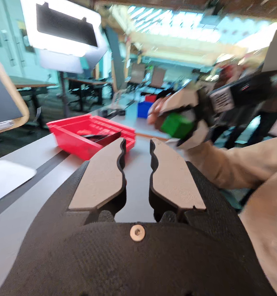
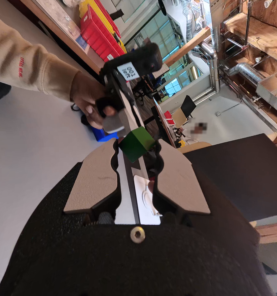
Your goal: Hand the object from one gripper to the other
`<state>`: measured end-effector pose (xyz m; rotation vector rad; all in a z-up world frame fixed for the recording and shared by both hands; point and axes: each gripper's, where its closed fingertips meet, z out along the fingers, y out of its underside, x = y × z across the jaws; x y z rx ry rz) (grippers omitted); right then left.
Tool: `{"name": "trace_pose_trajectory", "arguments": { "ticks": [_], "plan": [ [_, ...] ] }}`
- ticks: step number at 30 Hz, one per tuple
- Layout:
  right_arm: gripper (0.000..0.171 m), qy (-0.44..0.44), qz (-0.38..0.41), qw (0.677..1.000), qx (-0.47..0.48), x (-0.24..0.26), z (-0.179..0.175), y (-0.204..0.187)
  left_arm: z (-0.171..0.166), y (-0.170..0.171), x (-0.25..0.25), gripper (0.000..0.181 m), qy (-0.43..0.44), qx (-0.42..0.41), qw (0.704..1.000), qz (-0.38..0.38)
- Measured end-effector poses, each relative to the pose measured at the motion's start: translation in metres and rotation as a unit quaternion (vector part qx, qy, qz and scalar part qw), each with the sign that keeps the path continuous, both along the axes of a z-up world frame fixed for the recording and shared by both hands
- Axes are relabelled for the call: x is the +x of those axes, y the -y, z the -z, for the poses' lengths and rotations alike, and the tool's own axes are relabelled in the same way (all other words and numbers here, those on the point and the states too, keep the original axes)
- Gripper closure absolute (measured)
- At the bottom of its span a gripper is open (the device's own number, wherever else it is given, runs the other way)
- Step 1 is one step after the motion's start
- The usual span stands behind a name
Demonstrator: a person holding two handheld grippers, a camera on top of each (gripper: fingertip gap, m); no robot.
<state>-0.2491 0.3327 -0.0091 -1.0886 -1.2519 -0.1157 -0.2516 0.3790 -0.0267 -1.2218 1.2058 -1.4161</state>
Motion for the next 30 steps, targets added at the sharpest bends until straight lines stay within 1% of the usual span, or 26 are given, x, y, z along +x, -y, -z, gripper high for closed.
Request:
{"name": "trace_pose_trajectory", "arguments": {
  "ticks": [2, 3, 5, 7, 8, 9, 11, 12, 13, 15, 19, 21, 23, 26, 27, 28, 29, 30],
  "plan": [
    [0.127, 0.015, 0.016, 1.0, 0.003, 0.002, 0.005, -0.006, -0.018, 0.02, 0.0, 0.147, 0.042, -0.039, 0.997, 0.051],
    [0.127, 0.02, 0.02, 1.0, 0.005, 0.002, 0.007, -0.008, -0.022, 0.028, 0.001, 0.145, 0.049, -0.051, 0.995, 0.067],
    [0.127, 0.026, 0.019, 0.999, 0.007, -0.001, 0.01, -0.008, -0.021, 0.033, 0.005, 0.141, 0.042, -0.043, 0.996, 0.064],
    [0.127, 0.036, 0.027, 0.999, 0.01, -0.001, 0.012, -0.009, -0.019, 0.032, 0.005, 0.143, 0.04, -0.033, 0.997, 0.057],
    [0.127, 0.034, 0.027, 0.999, 0.012, 0.0, 0.01, -0.009, -0.018, 0.027, 0.005, 0.149, 0.035, -0.03, 0.998, 0.046],
    [0.127, 0.026, 0.018, 0.999, 0.01, -0.001, 0.008, -0.006, -0.011, 0.016, 0.006, 0.156, 0.013, -0.02, 1.0, 0.013],
    [0.127, -0.001, -0.019, 1.0, 0.008, -0.008, -0.001, 0.006, 0.017, -0.006, 0.011, 0.153, -0.068, 0.043, 0.995, -0.063],
    [0.127, 0.001, -0.021, 1.0, 0.011, -0.009, -0.002, 0.008, 0.024, -0.011, 0.012, 0.154, -0.088, 0.066, 0.991, -0.081],
    [0.127, 0.006, -0.016, 1.0, 0.016, -0.009, -0.003, 0.008, 0.025, -0.013, 0.013, 0.156, -0.086, 0.071, 0.99, -0.09],
    [0.127, 0.005, -0.01, 1.0, 0.016, -0.006, -0.003, 0.006, 0.018, -0.008, 0.013, 0.155, -0.061, 0.048, 0.995, -0.07],
    [0.127, 0.023, 0.031, 0.999, 0.02, 0.007, 0.002, -0.008, -0.003, 0.013, 0.008, 0.14, -0.015, 0.022, 1.0, -0.007],
    [0.127, 0.037, 0.052, 0.998, 0.023, 0.012, 0.007, -0.016, -0.008, 0.026, 0.008, 0.133, -0.011, 0.019, 1.0, 0.017],
    [0.127, 0.047, 0.062, 0.997, 0.024, 0.012, 0.012, -0.021, -0.006, 0.032, 0.012, 0.13, -0.019, 0.033, 0.999, 0.013],
    [0.127, 0.054, 0.059, 0.996, 0.027, 0.007, 0.015, -0.021, -0.004, 0.029, 0.014, 0.129, -0.022, 0.04, 0.999, 0.002],
    [0.127, 0.053, 0.058, 0.997, 0.026, 0.006, 0.014, -0.019, -0.004, 0.026, 0.013, 0.131, -0.022, 0.034, 0.999, 0.002],
    [0.127, 0.051, 0.061, 0.996, 0.026, 0.007, 0.012, -0.019, -0.001, 0.018, 0.012, 0.138, -0.029, 0.027, 0.999, -0.013],
    [0.127, 0.048, 0.056, 0.997, 0.026, 0.009, 0.01, -0.017, 0.006, -0.002, 0.011, 0.158, -0.049, 0.028, 0.996, -0.067],
    [0.127, 0.034, 0.024, 0.999, 0.019, 0.004, 0.008, -0.009, 0.016, -0.024, 0.009, 0.159, -0.072, 0.039, 0.989, -0.127]
  ]
}}
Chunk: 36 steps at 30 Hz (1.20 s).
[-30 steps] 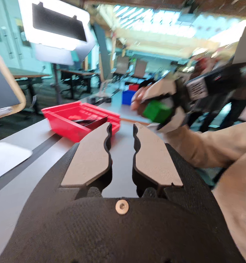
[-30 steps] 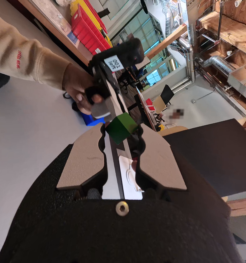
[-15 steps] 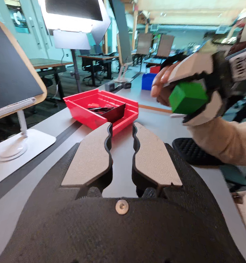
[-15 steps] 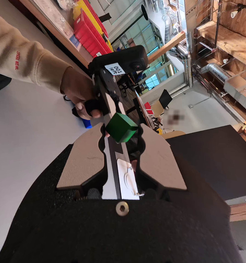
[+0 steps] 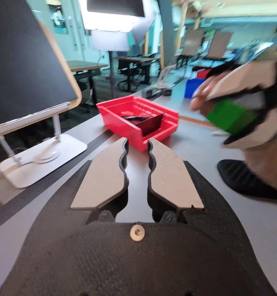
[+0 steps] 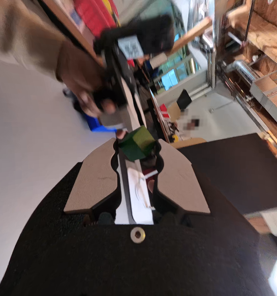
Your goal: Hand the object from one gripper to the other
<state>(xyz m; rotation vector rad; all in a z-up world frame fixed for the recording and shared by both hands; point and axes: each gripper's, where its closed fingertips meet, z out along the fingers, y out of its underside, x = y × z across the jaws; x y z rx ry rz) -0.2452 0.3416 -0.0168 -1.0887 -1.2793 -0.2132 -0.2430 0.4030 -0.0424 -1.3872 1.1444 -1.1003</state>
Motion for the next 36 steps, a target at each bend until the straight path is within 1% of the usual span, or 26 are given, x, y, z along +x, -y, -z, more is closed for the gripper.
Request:
{"name": "trace_pose_trajectory", "arguments": {
  "ticks": [1, 2, 4, 12, 13, 15, 17, 20, 23, 25, 27, 30, 33, 36],
  "plan": [
    [0.127, -0.016, -0.018, 1.0, -0.007, -0.003, -0.004, 0.006, 0.008, -0.01, -0.002, 0.158, -0.017, 0.009, 1.0, -0.021],
    [0.127, -0.01, -0.008, 1.0, -0.003, -0.002, -0.005, 0.005, 0.012, -0.011, -0.001, 0.156, -0.026, 0.003, 1.0, -0.015],
    [0.127, 0.007, 0.011, 1.0, 0.008, 0.002, -0.004, 0.001, 0.014, -0.008, 0.0, 0.157, -0.026, -0.008, 1.0, -0.001],
    [0.127, 0.005, 0.058, 0.998, -0.004, 0.026, 0.002, -0.02, 0.02, 0.005, 0.005, 0.156, -0.049, 0.01, 0.998, 0.026],
    [0.127, 0.003, 0.073, 0.997, -0.006, 0.033, 0.004, -0.026, 0.021, 0.005, 0.005, 0.156, -0.05, 0.01, 0.998, 0.027],
    [0.127, -0.003, 0.138, 0.99, -0.021, 0.063, 0.008, -0.046, 0.022, 0.005, 0.005, 0.156, -0.051, 0.008, 0.998, 0.027],
    [0.127, -0.021, 0.231, 0.971, -0.052, 0.115, 0.016, -0.071, 0.02, 0.005, 0.004, 0.156, -0.05, 0.006, 0.998, 0.028],
    [0.127, -0.061, 0.359, 0.924, -0.114, 0.207, 0.036, -0.102, 0.017, 0.003, 0.003, 0.156, -0.049, 0.01, 0.998, 0.021],
    [0.127, -0.071, 0.443, 0.871, -0.2, 0.282, 0.064, -0.125, 0.017, 0.0, 0.002, 0.156, -0.055, 0.024, 0.998, 0.012],
    [0.127, -0.076, 0.48, 0.839, -0.246, 0.317, 0.081, -0.138, 0.015, -0.001, 0.0, 0.156, -0.053, 0.028, 0.998, 0.01],
    [0.126, -0.084, 0.509, 0.807, -0.286, 0.342, 0.095, -0.145, 0.012, -0.002, -0.003, 0.156, -0.05, 0.031, 0.998, 0.008],
    [0.126, -0.104, 0.546, 0.777, -0.296, 0.367, 0.097, -0.15, 0.007, -0.006, -0.008, 0.156, -0.044, 0.034, 0.998, 0.0],
    [0.122, -0.127, 0.558, 0.776, -0.265, 0.373, 0.084, -0.151, 0.005, -0.009, -0.01, 0.157, -0.04, 0.032, 0.999, -0.006],
    [0.117, -0.141, 0.558, 0.786, -0.227, 0.366, 0.073, -0.145, 0.003, -0.012, -0.012, 0.157, -0.037, 0.032, 0.999, -0.01]
  ]
}}
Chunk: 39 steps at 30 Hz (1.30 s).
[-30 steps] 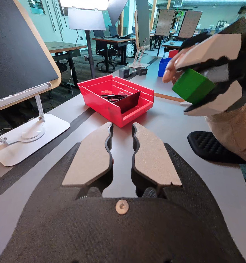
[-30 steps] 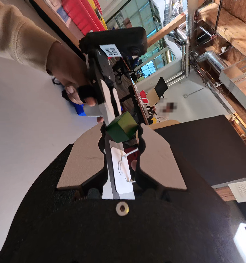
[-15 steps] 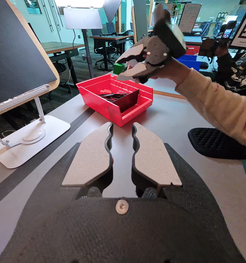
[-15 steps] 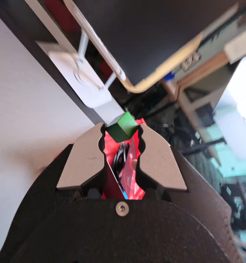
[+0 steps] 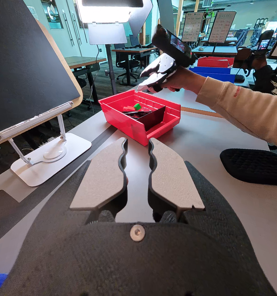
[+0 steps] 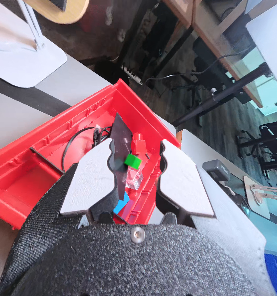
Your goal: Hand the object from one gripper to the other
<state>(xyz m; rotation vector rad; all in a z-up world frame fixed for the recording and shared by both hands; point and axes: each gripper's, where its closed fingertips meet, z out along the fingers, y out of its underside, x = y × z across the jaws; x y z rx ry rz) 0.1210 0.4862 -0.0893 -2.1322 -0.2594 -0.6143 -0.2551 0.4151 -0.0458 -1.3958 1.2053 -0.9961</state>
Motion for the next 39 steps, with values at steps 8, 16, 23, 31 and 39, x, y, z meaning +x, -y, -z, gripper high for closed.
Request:
{"name": "trace_pose_trajectory", "arguments": {
  "ticks": [8, 16, 23, 31, 39],
  "plan": [
    [0.12, -0.199, -0.194, 0.948, 0.154, -0.137, -0.008, 0.041, -0.002, -0.016, -0.012, 0.159, 0.0, -0.004, 1.0, -0.029],
    [0.131, -0.302, -0.306, 0.883, 0.186, -0.257, 0.044, 0.115, -0.024, -0.088, -0.09, 0.154, -0.009, 0.037, 0.982, -0.185],
    [0.171, -0.302, -0.358, 0.864, 0.183, -0.289, 0.071, 0.126, 0.013, -0.178, -0.206, 0.149, -0.222, 0.016, 0.922, -0.316],
    [0.171, -0.296, -0.379, 0.861, 0.166, -0.3, 0.084, 0.132, 0.096, -0.239, -0.277, 0.143, -0.429, -0.023, 0.83, -0.356],
    [0.171, -0.272, -0.38, 0.869, 0.161, -0.299, 0.089, 0.131, 0.127, -0.321, -0.27, 0.129, -0.63, 0.299, 0.656, -0.287]
  ]
}}
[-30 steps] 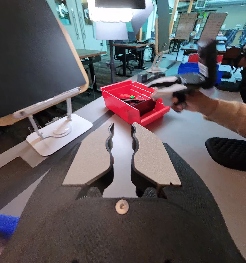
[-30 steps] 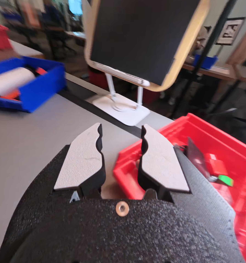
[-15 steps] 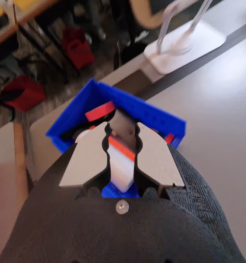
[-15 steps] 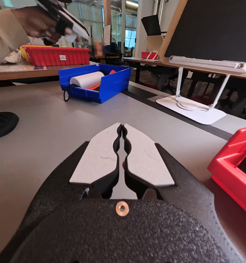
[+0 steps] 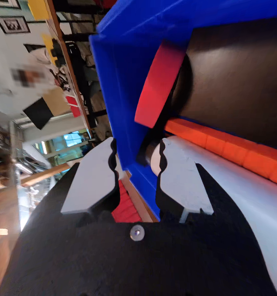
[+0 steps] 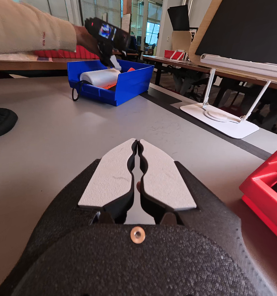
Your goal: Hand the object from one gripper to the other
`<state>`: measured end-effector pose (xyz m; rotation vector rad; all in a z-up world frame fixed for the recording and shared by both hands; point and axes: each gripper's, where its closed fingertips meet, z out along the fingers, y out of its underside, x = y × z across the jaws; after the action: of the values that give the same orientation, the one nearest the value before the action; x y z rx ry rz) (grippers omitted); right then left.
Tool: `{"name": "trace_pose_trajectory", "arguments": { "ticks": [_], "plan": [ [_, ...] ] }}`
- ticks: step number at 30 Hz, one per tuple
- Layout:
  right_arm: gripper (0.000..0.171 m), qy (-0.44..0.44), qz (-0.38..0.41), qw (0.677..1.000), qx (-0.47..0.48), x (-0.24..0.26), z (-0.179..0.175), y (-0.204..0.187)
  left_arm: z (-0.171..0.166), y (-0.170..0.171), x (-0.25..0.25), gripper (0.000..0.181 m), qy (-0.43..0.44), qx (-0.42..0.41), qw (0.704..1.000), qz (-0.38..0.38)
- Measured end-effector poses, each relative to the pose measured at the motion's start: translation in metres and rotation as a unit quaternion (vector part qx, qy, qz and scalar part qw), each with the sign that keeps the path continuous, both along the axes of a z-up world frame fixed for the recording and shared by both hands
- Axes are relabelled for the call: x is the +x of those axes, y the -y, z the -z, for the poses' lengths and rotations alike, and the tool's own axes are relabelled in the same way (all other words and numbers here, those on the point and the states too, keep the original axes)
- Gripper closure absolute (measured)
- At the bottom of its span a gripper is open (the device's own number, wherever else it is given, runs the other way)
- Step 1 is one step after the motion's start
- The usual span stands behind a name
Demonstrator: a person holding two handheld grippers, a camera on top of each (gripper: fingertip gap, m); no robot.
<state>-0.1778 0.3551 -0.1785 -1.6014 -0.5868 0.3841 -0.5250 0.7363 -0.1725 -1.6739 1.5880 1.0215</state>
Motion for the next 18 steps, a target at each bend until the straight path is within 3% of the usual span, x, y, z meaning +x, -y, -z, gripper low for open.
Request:
{"name": "trace_pose_trajectory", "arguments": {
  "ticks": [4, 6, 9, 14, 16, 18],
  "plan": [
    [0.171, 0.003, 0.013, 1.0, 0.002, 0.008, 0.0, -0.001, 0.022, -0.025, 0.016, 0.134, -0.034, -0.008, 0.999, 0.016],
    [0.171, -0.005, 0.017, 1.0, -0.002, 0.011, 0.0, -0.004, 0.026, -0.031, 0.017, 0.151, -0.055, -0.012, 0.998, 0.021],
    [0.171, -0.019, 0.025, 1.0, -0.005, 0.016, -0.001, -0.006, 0.0, -0.037, 0.021, 0.153, -0.048, 0.039, 0.997, 0.034],
    [0.171, -0.029, 0.024, 0.999, -0.004, 0.017, -0.004, -0.006, -0.103, -0.016, 0.019, 0.152, 0.145, 0.118, 0.982, 0.027],
    [0.171, -0.028, 0.022, 0.999, 0.01, 0.016, -0.011, -0.006, -0.141, 0.01, 0.028, 0.152, 0.267, 0.1, 0.958, 0.037],
    [0.171, -0.011, 0.024, 0.999, 0.037, 0.016, -0.025, -0.008, -0.167, 0.051, 0.05, 0.152, 0.403, 0.039, 0.912, 0.062]
  ]
}}
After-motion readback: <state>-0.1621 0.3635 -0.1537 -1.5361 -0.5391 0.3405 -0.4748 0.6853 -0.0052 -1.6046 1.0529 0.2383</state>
